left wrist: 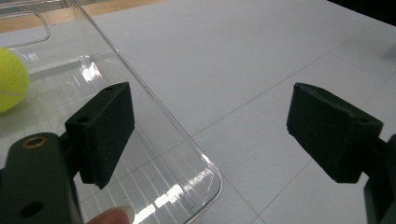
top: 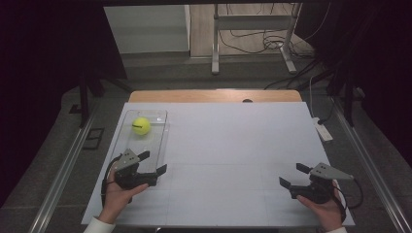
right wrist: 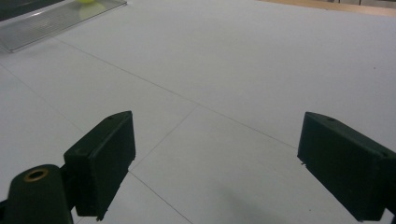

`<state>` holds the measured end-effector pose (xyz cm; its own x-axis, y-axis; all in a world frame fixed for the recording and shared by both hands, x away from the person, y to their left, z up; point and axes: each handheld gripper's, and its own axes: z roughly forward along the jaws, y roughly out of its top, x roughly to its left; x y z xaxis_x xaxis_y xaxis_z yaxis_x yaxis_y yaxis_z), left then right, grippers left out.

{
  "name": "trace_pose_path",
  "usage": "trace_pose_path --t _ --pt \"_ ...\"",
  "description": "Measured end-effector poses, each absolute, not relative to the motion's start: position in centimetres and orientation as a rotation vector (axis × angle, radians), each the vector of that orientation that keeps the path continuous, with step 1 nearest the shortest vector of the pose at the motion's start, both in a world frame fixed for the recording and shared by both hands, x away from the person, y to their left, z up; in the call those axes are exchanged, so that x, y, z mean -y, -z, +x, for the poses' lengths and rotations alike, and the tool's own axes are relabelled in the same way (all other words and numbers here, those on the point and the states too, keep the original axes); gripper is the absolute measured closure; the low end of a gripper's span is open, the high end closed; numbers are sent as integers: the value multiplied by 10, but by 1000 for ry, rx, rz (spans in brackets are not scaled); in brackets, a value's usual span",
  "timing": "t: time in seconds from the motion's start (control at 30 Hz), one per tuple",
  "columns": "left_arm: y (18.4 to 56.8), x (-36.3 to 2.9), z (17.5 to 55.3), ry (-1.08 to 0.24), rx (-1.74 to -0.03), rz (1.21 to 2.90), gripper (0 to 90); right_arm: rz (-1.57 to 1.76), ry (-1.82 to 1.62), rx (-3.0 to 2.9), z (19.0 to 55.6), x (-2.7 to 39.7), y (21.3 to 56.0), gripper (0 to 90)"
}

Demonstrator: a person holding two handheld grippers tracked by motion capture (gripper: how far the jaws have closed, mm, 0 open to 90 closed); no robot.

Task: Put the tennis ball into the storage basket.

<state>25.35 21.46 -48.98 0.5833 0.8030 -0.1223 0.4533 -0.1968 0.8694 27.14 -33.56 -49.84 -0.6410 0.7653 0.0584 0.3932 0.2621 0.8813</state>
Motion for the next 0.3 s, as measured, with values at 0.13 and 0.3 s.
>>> trace_pose_path --t 0.13,0.3 --pt "490 -214 254 -446 -1019 1835 165 1055 -1336 -2158 271 336 498 116" --pt "491 -213 254 -445 -1014 1840 164 1057 -1334 -2155 271 336 498 115"
